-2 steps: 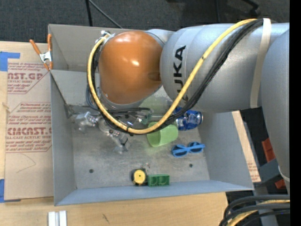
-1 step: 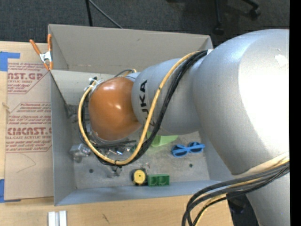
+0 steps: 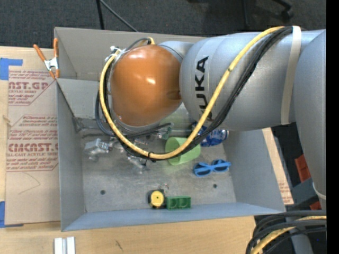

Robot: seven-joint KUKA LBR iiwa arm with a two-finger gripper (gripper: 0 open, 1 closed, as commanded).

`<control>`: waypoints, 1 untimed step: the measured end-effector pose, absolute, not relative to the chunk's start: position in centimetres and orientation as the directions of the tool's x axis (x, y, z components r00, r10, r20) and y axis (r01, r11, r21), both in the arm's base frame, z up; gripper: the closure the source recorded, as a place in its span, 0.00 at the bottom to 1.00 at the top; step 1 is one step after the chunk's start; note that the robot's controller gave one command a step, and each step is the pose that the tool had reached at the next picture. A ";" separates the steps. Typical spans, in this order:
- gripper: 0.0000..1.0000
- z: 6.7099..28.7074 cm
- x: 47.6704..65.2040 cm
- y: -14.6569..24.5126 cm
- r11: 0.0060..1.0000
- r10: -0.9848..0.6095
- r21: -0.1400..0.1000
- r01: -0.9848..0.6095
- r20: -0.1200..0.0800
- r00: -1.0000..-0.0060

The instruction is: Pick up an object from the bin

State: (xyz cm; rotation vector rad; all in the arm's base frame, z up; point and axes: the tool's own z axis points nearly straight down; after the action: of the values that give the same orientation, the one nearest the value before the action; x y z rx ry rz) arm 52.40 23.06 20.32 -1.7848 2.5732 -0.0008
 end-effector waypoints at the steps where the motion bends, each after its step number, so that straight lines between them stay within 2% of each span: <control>1: 0.00 6.5 53.4 24.3 0.284 -0.959 0.005 -0.959 0.001 -0.284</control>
Offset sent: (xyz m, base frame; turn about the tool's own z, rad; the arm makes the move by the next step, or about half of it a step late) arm 0.0115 0.0123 -0.1332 -0.0719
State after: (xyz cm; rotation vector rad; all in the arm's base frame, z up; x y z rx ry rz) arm 53.41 24.31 6.51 -1.8827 2.5199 0.0044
